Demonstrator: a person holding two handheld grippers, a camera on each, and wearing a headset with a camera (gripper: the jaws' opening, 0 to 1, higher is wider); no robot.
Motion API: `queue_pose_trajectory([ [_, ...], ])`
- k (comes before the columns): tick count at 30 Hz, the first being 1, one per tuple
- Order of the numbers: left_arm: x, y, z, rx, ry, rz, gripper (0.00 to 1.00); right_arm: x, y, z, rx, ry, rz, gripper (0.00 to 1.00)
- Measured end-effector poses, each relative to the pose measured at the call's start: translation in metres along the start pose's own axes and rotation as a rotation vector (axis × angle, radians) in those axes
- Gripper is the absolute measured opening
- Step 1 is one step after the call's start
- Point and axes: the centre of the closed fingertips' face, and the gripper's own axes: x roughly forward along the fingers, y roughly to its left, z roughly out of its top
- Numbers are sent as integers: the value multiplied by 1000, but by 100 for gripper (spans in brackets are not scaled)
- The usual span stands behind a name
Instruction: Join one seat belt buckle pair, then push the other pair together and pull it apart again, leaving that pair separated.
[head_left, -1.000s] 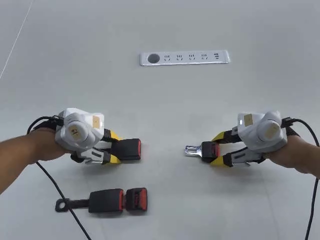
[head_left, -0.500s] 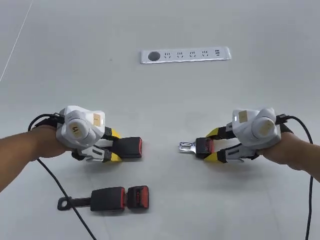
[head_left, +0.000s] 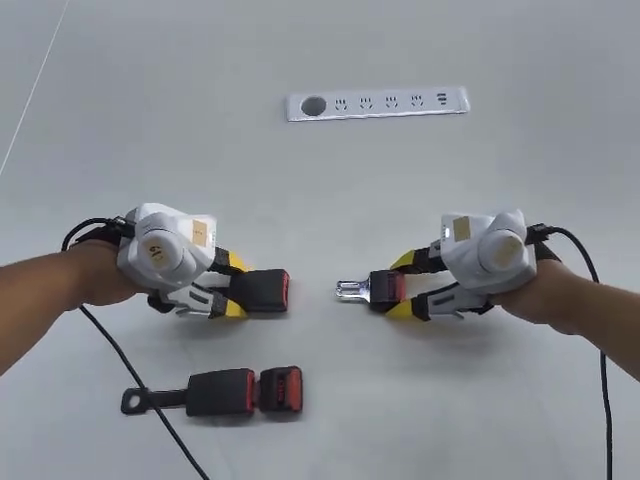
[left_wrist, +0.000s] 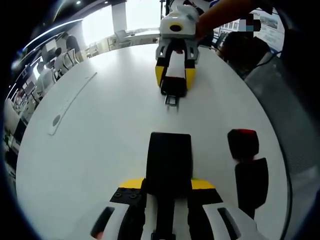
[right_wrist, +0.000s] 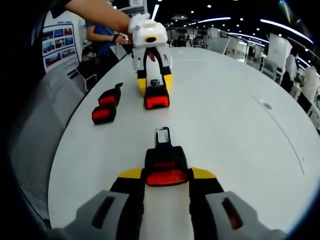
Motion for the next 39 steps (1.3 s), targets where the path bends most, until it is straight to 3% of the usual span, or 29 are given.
queue_pose_trajectory([
  [27, 0, 0, -4, 2, 14, -6, 33, 43, 6, 42, -6, -57, 30, 35],
  [39, 1, 2, -8, 17, 39, -10, 33, 53, 10, 52, -23, -34, 34, 35],
])
